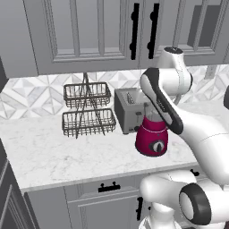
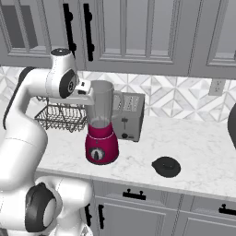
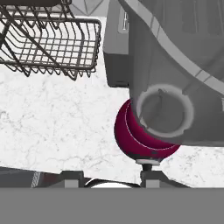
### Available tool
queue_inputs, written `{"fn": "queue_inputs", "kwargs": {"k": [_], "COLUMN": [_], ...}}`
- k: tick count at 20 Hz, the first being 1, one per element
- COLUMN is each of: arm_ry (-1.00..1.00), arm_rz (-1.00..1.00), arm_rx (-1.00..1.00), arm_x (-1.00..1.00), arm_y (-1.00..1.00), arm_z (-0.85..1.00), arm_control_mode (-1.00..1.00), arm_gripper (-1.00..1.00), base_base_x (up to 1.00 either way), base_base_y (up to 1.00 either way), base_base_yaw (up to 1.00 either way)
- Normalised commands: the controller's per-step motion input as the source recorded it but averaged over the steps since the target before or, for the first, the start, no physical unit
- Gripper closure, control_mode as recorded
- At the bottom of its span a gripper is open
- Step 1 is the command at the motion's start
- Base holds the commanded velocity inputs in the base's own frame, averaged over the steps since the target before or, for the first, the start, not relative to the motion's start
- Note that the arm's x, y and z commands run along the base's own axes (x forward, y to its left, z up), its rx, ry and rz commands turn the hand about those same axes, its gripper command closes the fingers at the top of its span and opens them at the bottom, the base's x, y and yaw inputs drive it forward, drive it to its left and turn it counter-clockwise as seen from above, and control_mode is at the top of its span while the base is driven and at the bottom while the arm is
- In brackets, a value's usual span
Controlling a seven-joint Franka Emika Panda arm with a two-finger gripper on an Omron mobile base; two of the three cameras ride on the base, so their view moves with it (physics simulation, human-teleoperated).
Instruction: Close the lid blender by securely placing the lid on top.
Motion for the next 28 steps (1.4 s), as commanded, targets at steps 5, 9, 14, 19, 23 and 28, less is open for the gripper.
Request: {"fn": "queue_inputs", "kwargs": {"k": [5, 9, 14, 19, 23, 28], "arm_ry": [-0.04, -0.12, -0.17, -0.19, -0.06, 0.00], "arm_rz": [-0.04, -0.09, -0.08, -0.09, -0.08, -0.12], "arm_rx": [0.00, 0.00, 0.02, 0.09, 0.04, 0.00], "arm_x": [-0.23, -0.30, -0.24, -0.36, -0.38, -0.33], "arm_y": [-0.14, -0.38, -0.48, -0.79, -0.99, -0.91], "arm_z": [-0.07, -0.17, -0.12, -0.01, -0.10, -0.17], "arm_control_mode": [-1.00, -1.00, -1.00, -1.00, -1.00, -1.00], "arm_gripper": [-1.00, -1.00, -1.00, -1.00, -1.00, -1.00], "base_base_x": [0.00, 0.00, 0.00, 0.00, 0.00, 0.00], "base_base_y": [0.00, 0.00, 0.00, 0.00, 0.00, 0.00], "base_base_yaw": [0.00, 0.00, 0.00, 0.00, 0.00, 0.00]}}
